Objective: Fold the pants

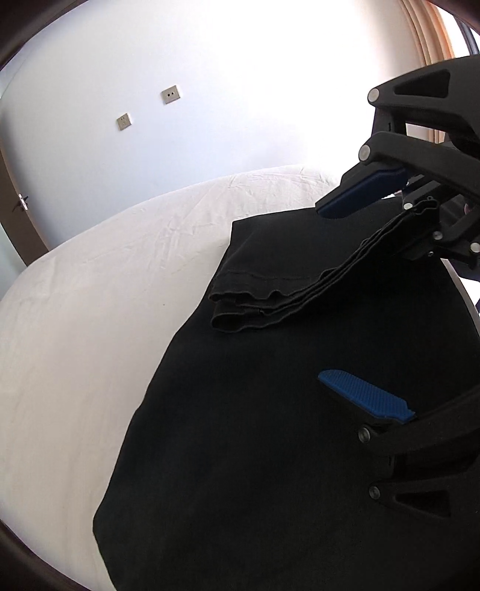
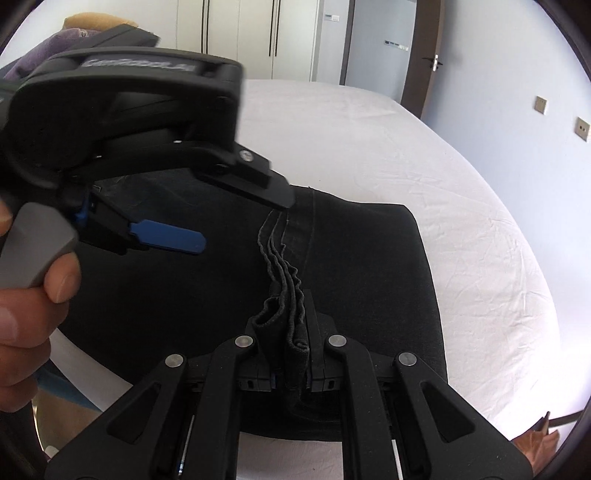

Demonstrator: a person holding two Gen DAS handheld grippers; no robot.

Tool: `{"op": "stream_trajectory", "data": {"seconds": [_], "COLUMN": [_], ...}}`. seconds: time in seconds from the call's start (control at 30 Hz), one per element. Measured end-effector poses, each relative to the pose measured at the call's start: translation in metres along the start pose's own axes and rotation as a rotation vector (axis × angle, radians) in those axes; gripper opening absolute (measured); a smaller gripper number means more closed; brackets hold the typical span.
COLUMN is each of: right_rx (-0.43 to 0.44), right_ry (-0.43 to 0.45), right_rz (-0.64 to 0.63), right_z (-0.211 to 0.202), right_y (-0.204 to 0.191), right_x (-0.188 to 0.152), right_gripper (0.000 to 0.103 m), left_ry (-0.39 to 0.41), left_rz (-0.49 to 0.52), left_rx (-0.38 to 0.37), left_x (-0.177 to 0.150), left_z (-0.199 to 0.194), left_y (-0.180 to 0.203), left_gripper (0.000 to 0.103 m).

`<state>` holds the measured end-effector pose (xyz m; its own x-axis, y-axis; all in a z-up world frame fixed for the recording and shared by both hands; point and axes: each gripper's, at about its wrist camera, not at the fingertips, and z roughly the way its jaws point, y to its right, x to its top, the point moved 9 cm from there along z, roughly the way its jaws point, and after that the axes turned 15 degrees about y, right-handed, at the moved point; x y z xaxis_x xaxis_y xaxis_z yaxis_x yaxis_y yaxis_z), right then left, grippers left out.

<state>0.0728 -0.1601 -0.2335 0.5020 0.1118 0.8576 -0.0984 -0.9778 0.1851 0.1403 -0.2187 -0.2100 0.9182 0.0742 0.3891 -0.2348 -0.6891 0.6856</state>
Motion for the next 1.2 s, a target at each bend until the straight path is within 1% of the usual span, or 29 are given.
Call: {"op": "stream_trajectory", "data": {"seconds": [0.13,0.17,0.2,0.23,0.27,0.3,0.33,0.4,0.57,0.63,0.8,0.97,1.2], "right_rx": [0.001,0.003,0.005,0.006,0.009,0.012,0.014,0.017,0.044,0.062,0.143,0.268,0.36], "right_ry": [0.029,0.033,0.034,0.033,0.032,0.032,0.031,0.028,0.023,0.02,-0.011,-0.1,-0.165], "right_rz": [-0.022,-0.027,-0.035,-0.045,-0.052,-0.058,-0.06,-0.061,-0.069,-0.089,-0.091,0.051,0.054], "right_z": [-0.018,-0.021,-0.023,-0.025,-0.026,-0.028,-0.03,-0.035,-0.04,-0.046,-0.041,-0.026,-0.017], "right_y": [-0.014,-0.015,-0.017,-0.02,-0.022,-0.025,-0.027,-0.03,-0.046,-0.059,-0.096,-0.128,-0.183], "right_x": [-0.004,-0.005,-0.005,-0.006,-0.008,-0.009,-0.01,-0.01,-0.006,0.003,0.008,0.004,0.001], "right_gripper": [0.008,0.008,0.009,0.009,0.009,0.009,0.009,0.009,0.009,0.009,0.009,0.009,0.009], "left_ry": [-0.045,-0.045,-0.051,-0.067,-0.084,-0.094,-0.09,-0.092,-0.099,-0.107,-0.115,-0.123,-0.137], "left_rz": [-0.001,0.002,0.009,0.019,0.028,0.048,0.079,0.116,0.241,0.27,0.319,0.34,0.373], "left_rx": [0.039,0.04,0.04,0.041,0.038,0.043,0.056,0.045,0.052,0.054,0.079,0.103,0.161], "left_x": [-0.001,0.0,0.0,0.0,0.002,0.003,0.005,0.007,0.018,0.023,0.033,0.047,0.063], "left_z": [0.02,0.022,0.024,0.028,0.032,0.035,0.035,0.033,0.019,0.012,-0.01,-0.025,-0.04], "left_y": [0.0,0.002,0.004,0.006,0.008,0.009,0.01,0.013,0.016,0.011,-0.018,-0.049,-0.085], "left_gripper": [0.085,0.081,0.068,0.058,0.033,0.014,0.012,0.009,0.009,0.009,0.009,0.009,0.009]}}
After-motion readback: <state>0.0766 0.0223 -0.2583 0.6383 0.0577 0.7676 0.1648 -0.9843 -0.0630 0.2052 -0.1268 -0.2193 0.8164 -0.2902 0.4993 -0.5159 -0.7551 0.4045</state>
